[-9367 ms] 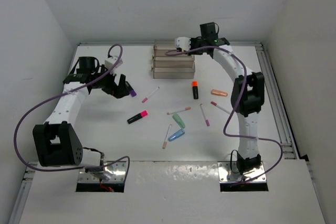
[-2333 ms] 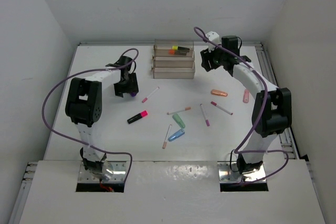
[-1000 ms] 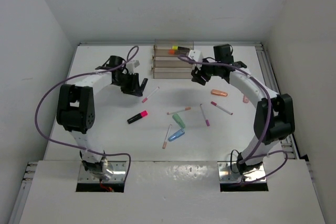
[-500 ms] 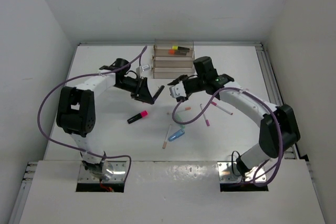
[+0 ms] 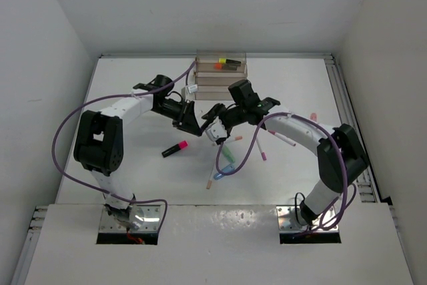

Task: Sort the stationery into containers
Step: Pick up the pen from the center of the board, then place the stationery in the storage box.

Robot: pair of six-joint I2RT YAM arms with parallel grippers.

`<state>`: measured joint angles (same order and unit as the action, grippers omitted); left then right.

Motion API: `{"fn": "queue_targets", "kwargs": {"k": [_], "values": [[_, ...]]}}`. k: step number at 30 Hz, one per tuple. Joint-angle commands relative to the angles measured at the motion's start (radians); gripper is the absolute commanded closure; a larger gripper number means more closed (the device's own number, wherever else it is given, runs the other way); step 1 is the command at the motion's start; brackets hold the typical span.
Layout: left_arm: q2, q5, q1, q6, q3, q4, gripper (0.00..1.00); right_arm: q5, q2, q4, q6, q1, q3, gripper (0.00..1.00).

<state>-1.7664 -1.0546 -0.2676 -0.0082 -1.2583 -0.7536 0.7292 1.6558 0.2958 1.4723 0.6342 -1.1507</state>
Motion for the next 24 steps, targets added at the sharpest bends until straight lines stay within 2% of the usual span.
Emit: {"fn": "queue_targets", "kwargs": {"k": [1,6,12,15,16,17,20,21,22,23,24], "values": [[0.032,-0.039,-0.015,0.019,-0.042,0.000,1.00,0.007,0.013,0.031,0.057,0.024,-0.063,0.52],[0.015,-0.053,-0.016,-0.016,-0.058,0.005,1.00,-0.016,0.036,0.057,0.100,0.035,-0.069,0.59],[0.018,-0.051,-0.012,-0.004,-0.066,-0.003,1.00,-0.051,0.067,0.097,0.105,0.036,-0.110,0.75],[0.031,-0.042,-0.005,0.002,-0.067,0.003,0.91,-0.065,0.073,0.105,0.111,0.029,-0.121,0.86],[0.044,-0.030,-0.002,0.004,-0.073,0.003,0.80,-0.065,0.075,0.085,0.088,0.024,-0.126,0.90],[0.051,-0.010,0.014,0.002,-0.073,0.005,0.74,-0.065,0.079,0.071,0.063,0.018,-0.138,0.97],[0.091,0.093,0.088,-0.024,-0.093,0.033,0.52,-0.074,0.099,-0.055,-0.070,-0.017,-0.170,1.00],[0.105,0.155,0.112,-0.022,-0.104,0.040,0.40,-0.085,0.111,-0.099,-0.116,-0.030,-0.187,1.00],[0.129,0.188,0.140,-0.026,-0.115,0.062,0.12,-0.093,0.160,-0.156,-0.188,-0.060,-0.216,1.00],[0.159,0.241,0.189,-0.039,-0.128,0.104,0.00,-0.115,0.226,-0.206,-0.254,-0.094,-0.289,1.00],[0.172,0.273,0.209,-0.039,-0.131,0.105,0.00,-0.126,0.226,-0.207,-0.254,-0.109,-0.329,1.00]]}}
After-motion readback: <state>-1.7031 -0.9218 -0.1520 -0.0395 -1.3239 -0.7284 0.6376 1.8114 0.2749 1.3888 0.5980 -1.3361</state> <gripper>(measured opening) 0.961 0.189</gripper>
